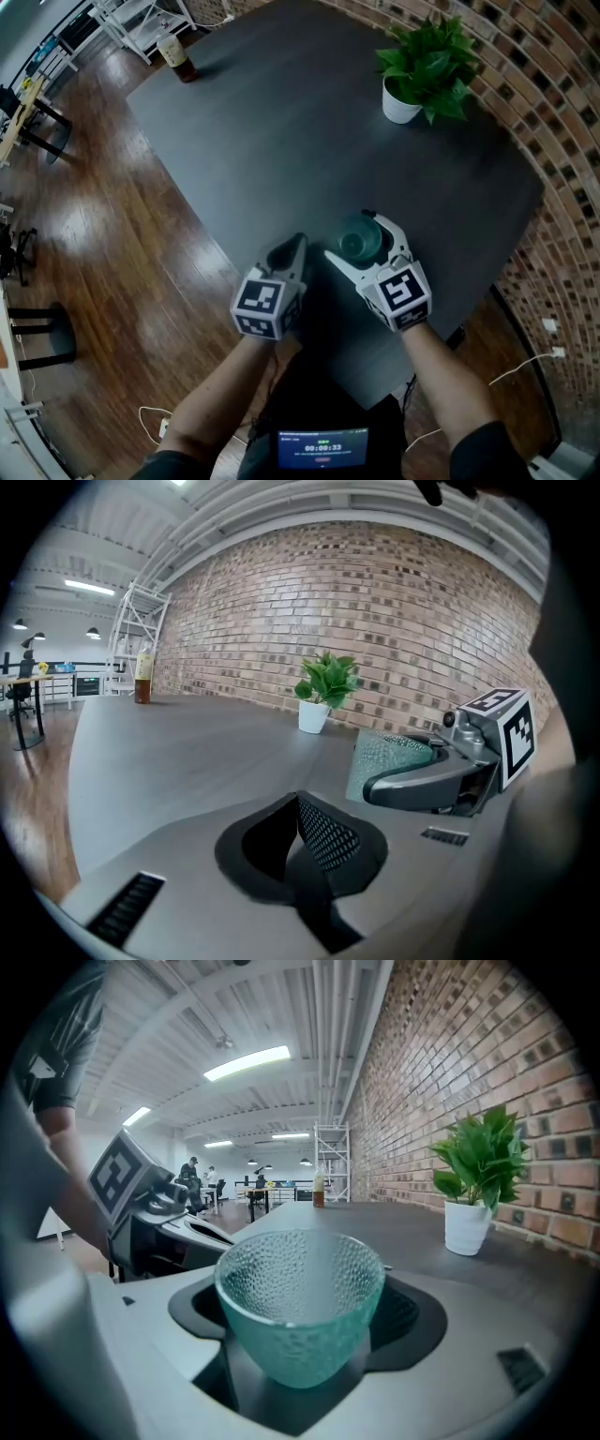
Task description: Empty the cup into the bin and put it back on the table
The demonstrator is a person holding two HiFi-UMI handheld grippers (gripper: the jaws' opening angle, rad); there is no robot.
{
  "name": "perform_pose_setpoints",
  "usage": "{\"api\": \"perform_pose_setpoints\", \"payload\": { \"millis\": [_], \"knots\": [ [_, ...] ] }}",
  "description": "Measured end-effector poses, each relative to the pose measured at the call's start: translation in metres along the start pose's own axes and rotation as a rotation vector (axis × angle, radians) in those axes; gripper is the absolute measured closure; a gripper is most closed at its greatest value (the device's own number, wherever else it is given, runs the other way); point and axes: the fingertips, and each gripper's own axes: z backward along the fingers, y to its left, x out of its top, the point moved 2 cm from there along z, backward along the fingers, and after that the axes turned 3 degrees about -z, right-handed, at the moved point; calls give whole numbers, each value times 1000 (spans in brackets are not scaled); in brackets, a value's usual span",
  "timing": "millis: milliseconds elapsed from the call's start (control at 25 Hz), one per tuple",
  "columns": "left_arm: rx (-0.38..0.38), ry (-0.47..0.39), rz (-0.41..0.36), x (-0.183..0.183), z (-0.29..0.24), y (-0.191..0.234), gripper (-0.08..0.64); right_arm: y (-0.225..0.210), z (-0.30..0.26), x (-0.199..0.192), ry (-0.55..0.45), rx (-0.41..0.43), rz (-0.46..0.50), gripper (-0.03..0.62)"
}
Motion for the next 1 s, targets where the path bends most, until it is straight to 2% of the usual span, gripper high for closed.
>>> {"api": "perform_pose_setpoints", "payload": {
  "millis": [520, 880, 1000],
  "knots": [
    [16, -31, 5, 4, 5, -1, 558, 0, 5, 3, -21, 9, 14, 181],
    [43, -59, 1, 32, 32, -10, 558, 0, 37, 25, -68, 1, -22, 181],
    [30, -80, 6, 45, 45, -23, 558, 3, 54, 33, -72, 1, -38, 181]
  ]
}}
